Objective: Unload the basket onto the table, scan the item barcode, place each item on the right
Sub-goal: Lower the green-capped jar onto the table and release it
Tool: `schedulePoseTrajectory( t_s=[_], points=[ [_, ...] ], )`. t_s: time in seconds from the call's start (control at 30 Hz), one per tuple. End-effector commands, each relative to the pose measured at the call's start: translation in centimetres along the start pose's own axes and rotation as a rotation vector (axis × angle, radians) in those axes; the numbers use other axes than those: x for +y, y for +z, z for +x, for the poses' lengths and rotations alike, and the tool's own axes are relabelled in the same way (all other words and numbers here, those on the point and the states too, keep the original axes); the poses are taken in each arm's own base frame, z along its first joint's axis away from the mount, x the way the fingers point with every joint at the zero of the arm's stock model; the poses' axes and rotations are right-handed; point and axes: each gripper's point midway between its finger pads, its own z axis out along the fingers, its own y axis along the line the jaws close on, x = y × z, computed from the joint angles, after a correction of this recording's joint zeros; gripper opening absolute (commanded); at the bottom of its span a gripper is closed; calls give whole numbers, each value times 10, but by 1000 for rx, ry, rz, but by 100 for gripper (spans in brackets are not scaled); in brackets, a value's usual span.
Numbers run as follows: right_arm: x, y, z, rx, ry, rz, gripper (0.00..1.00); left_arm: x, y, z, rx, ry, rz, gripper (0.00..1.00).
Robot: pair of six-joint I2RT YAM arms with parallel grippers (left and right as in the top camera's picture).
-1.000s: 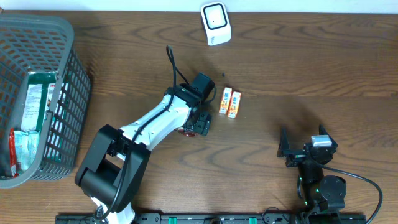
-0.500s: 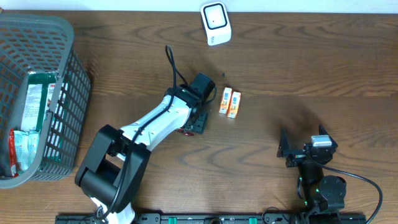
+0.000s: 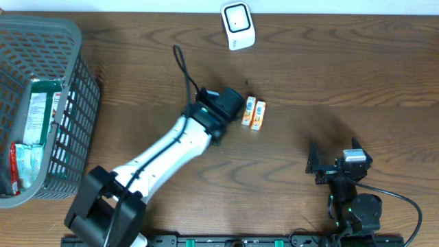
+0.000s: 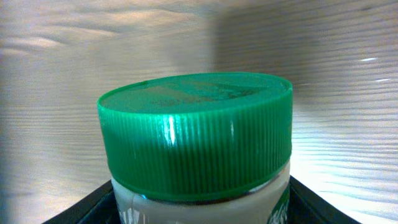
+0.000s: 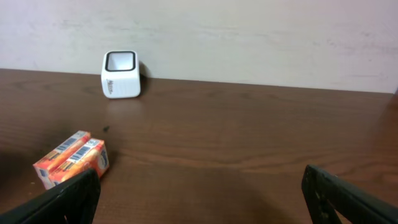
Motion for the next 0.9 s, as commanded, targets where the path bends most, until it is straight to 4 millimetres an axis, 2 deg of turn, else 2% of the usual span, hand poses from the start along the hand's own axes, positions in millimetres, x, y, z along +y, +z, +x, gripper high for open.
schedulePoseTrajectory(
  t_s=[0.0, 0.03, 0.13, 0.17, 0.3, 0.53, 0.77, 0.87],
  points=[
    [2, 0, 1, 1, -12, -8, 99, 33, -17, -31, -175, -22, -235, 56],
    [2, 0, 1, 1, -12, -8, 99, 26, -14, -29, -135, -40, -162, 56],
    [2, 0, 1, 1, -12, -8, 99, -17, -10, -8, 12, -49, 97, 53],
    [2, 0, 1, 1, -12, -8, 99, -25, -10, -3, 33, -39, 126, 53],
    [2, 0, 1, 1, -12, -8, 99, -36, -1, -4, 32, -62, 126, 53],
    [2, 0, 0, 1, -12, -8, 99, -76, 23, 5, 121, -100, 248, 53],
    [2, 0, 0, 1, -12, -8, 99, -85, 30, -1, 103, -114, 270, 54],
    [2, 0, 0, 1, -12, -8, 99, -84, 30, -1, 106, -112, 268, 74]
  ],
)
